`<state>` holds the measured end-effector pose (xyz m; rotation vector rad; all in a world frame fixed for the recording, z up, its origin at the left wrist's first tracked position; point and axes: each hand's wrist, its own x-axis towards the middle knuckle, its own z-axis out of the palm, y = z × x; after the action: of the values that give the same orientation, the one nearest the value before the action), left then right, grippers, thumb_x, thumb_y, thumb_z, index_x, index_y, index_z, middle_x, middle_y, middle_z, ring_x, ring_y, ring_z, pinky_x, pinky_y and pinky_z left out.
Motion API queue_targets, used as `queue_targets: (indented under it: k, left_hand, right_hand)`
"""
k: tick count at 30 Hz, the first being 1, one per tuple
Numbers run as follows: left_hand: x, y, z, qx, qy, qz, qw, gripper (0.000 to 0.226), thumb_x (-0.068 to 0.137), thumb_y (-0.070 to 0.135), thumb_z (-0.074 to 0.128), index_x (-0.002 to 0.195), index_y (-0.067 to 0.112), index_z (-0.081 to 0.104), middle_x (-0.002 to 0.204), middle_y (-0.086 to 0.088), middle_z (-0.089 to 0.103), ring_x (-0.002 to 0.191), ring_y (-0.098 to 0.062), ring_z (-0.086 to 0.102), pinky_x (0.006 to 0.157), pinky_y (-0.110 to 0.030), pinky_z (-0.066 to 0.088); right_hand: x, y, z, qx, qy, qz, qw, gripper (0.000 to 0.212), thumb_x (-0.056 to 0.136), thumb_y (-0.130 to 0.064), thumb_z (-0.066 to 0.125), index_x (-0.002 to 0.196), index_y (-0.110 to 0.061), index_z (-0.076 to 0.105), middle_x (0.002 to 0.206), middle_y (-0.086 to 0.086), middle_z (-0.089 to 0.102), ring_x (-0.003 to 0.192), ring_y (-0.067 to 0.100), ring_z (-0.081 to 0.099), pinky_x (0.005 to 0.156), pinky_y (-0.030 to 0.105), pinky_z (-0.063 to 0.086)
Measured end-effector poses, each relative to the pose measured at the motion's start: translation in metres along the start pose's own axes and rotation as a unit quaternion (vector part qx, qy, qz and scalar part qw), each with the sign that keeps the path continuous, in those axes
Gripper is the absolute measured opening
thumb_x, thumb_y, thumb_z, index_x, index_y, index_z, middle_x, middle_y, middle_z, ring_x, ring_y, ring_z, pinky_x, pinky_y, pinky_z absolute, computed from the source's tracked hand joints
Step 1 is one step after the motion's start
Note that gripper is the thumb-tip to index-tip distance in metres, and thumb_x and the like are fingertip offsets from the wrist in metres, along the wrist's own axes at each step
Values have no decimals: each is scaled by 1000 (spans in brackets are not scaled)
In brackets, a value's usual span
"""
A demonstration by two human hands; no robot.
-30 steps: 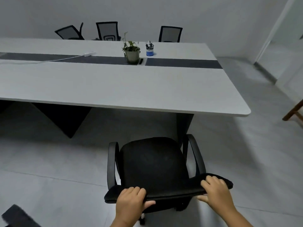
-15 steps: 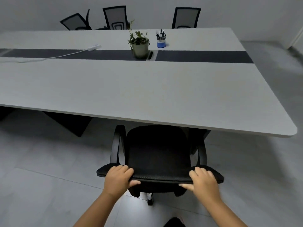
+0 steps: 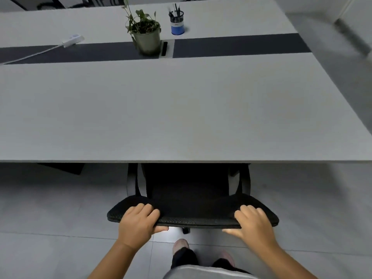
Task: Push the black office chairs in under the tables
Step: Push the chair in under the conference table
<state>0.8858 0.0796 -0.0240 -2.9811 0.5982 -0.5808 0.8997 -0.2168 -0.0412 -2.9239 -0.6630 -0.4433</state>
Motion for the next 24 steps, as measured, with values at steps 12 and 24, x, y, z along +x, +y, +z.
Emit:
queue_targets:
  k: [12, 24]
  left_hand:
    - [64, -27, 35, -40, 49, 32, 997, 67, 95, 53, 13, 57, 19, 55, 45, 2, 51, 37, -15, 48, 54, -28, 24]
    - [106, -19, 55, -67, 68, 24, 995, 50, 97, 49, 13, 66, 18, 36, 44, 4, 49, 38, -14, 46, 54, -28, 23]
  right_hand:
    - [64, 29, 8, 22, -31, 37, 999, 48, 32, -40, 88, 49, -5, 60, 45, 6, 53, 38, 21, 52, 52, 29, 31]
    - [92, 62, 14, -32, -40, 45, 998, 47, 39, -32, 91, 49, -4, 55, 47, 8, 51, 42, 23, 49, 48, 26, 31]
